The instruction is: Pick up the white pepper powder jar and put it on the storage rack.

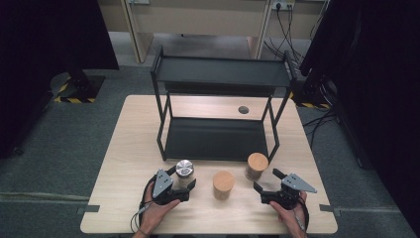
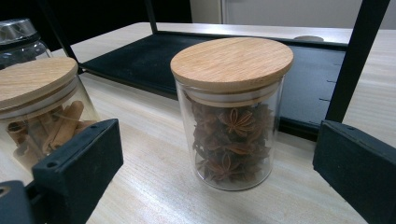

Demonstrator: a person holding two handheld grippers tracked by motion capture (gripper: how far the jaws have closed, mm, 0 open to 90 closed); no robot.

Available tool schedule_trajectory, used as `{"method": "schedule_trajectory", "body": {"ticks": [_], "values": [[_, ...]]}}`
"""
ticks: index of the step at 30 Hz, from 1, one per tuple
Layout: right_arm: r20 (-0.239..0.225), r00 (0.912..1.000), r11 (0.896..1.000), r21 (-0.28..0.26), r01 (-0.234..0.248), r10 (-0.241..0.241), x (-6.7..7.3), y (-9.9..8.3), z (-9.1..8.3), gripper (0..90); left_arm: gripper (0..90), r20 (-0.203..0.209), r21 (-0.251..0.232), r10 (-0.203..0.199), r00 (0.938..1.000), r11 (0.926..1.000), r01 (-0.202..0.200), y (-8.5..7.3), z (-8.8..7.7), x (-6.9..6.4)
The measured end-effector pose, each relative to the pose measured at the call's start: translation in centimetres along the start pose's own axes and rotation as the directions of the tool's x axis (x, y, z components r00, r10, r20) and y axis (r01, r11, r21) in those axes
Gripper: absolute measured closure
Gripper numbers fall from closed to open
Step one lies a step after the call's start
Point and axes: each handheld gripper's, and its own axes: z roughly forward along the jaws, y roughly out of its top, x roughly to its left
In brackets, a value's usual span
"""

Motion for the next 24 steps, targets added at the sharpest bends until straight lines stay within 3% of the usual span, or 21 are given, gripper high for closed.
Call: {"method": "schedule_trajectory", "body": {"ticks": [8, 12, 24], "values": [[0.003, 1.0000, 1.000, -0.002, -0.001, 0.001, 0.04, -0.03, -0.02, 1.9, 29.8, -0.008, 0.017, 0.001, 1.0000, 0.9999, -0.001, 0.37, 0.34, 0.29], [0.003, 1.0000, 1.000, -0.002, -0.004, 0.004, 0.02, -0.03, -0.01, 1.9, 30.7, -0.015, 0.015, 0.024, 0.9996, 0.9996, -0.024, 0.36, 0.32, 0.09], [0.002, 1.0000, 1.000, -0.002, -0.005, 0.005, 0.00, -0.04, -0.02, 1.9, 31.0, -0.018, 0.010, 0.013, 0.9997, 0.9999, -0.013, 0.54, 0.11, 0.06]]}}
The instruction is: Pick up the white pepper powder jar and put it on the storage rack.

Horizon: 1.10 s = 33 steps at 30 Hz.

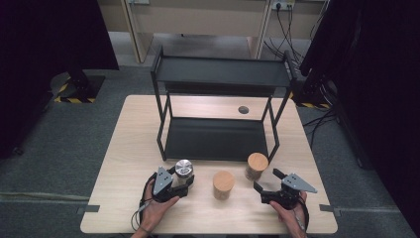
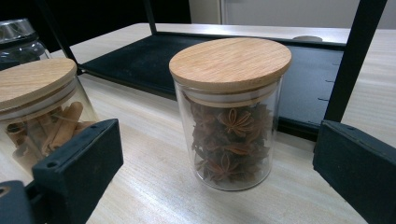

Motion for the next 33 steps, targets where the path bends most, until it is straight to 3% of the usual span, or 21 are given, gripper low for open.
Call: {"method": "schedule_trajectory", "body": {"ticks": [21, 33], "values": [[-0.002, 1.0000, 1.000, -0.003, -0.008, 0.008, -0.1, 0.0, 0.0, 1.9, 31.0, -0.004, -0.007, 0.007, 1.0000, 0.9999, -0.007, 1.4, -0.2, 0.0], [-0.003, 0.9999, 1.000, -0.003, -0.013, 0.013, -0.2, 0.0, 0.0, 1.9, 31.0, -0.006, 0.000, -0.018, 0.9998, 0.9998, 0.018, 2.3, 0.6, 0.6]]}}
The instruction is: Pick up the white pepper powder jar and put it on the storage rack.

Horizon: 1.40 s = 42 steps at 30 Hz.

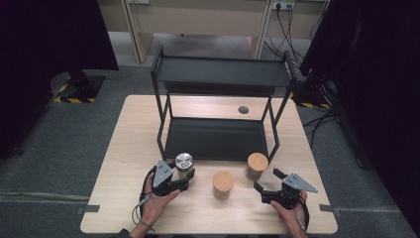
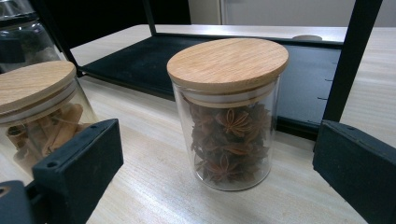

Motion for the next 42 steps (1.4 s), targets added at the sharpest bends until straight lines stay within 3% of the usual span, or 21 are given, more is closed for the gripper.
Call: {"method": "schedule_trajectory", "body": {"ticks": [42], "values": [[-0.003, 1.0000, 1.000, 0.000, -0.007, 0.007, -0.1, 0.0, 0.0, 2.0, 31.1, -0.037, -0.005, -0.007, 0.9993, 1.0000, 0.007, 3.6, 4.4, 1.1]]}}
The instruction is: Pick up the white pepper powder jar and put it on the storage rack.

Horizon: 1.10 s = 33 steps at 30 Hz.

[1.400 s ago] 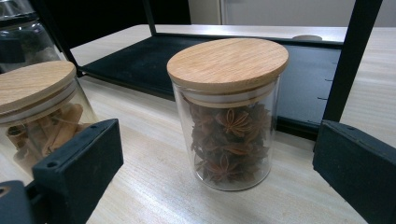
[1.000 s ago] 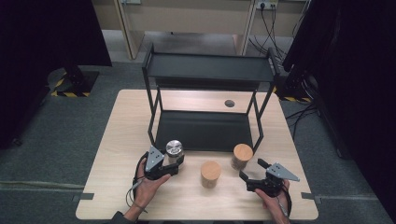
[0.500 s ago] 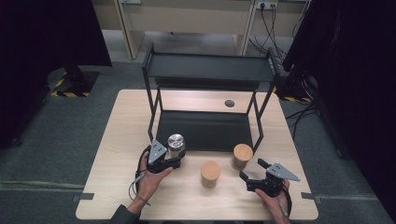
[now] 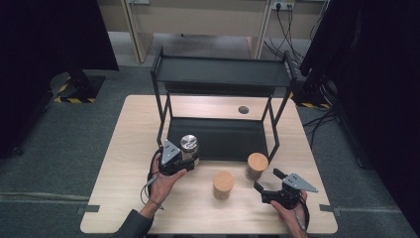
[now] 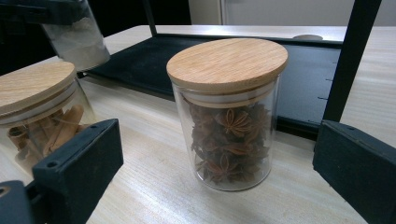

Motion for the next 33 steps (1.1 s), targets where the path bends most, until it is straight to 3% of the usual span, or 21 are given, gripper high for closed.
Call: {"method": "schedule_trajectory", "body": {"ticks": [33], "values": [[-0.002, 1.0000, 1.000, -0.001, -0.001, 0.001, -0.1, 0.0, 0.0, 2.0, 31.1, -0.054, 0.000, 0.011, 0.9985, 0.9999, -0.011, 1.6, 3.7, 0.4]]}}
